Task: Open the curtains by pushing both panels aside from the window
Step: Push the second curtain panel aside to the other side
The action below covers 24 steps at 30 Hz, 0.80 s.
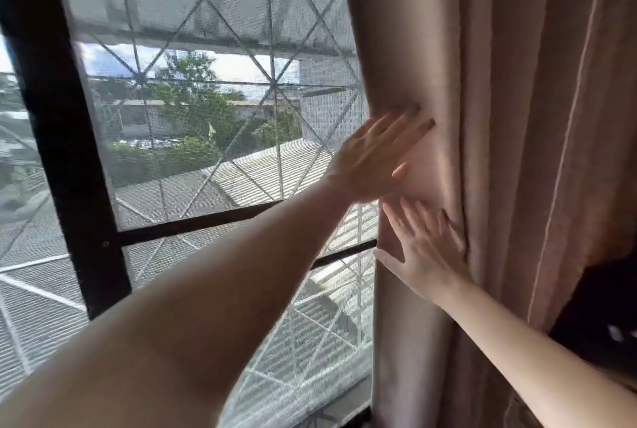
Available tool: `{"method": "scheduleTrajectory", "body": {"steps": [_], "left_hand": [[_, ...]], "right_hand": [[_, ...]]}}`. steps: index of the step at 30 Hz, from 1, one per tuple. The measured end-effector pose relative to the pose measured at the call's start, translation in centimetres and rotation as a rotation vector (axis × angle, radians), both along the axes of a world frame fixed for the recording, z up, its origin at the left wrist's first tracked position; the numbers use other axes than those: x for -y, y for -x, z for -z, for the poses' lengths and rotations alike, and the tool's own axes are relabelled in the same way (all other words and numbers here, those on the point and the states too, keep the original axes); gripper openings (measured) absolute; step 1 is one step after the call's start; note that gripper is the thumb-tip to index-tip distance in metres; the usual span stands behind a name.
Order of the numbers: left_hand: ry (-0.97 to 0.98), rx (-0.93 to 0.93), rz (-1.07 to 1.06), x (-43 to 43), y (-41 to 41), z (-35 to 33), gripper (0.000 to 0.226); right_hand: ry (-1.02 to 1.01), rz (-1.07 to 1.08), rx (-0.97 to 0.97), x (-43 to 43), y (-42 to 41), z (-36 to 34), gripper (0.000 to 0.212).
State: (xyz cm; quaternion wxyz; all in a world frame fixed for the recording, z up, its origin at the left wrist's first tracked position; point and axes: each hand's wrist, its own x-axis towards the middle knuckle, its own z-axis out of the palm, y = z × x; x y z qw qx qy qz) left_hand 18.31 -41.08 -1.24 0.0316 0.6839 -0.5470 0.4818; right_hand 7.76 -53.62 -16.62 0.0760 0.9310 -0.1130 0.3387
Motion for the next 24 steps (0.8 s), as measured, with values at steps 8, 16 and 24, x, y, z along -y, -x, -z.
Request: {"method": "scheduleTrajectory", "body": {"steps": [8, 16, 24], "left_hand": [[0.021, -0.001, 0.022, 3.1, -0.7, -0.2, 0.071], [0.036, 0.013, 0.01, 8.1, -1.4, -0.6, 0.071], [0.05, 0.034, 0.014, 13.4, -2.4, -0.6, 0.072]], "right_hand": [[0.034, 0.015, 0.033, 3.0, -0.9, 0.0, 0.09], [0.072, 0.029, 0.067, 8.3, -1.8, -0.5, 0.089], [0.083, 0.016, 0.086, 13.5, -2.7, -0.5, 0.087]]}}
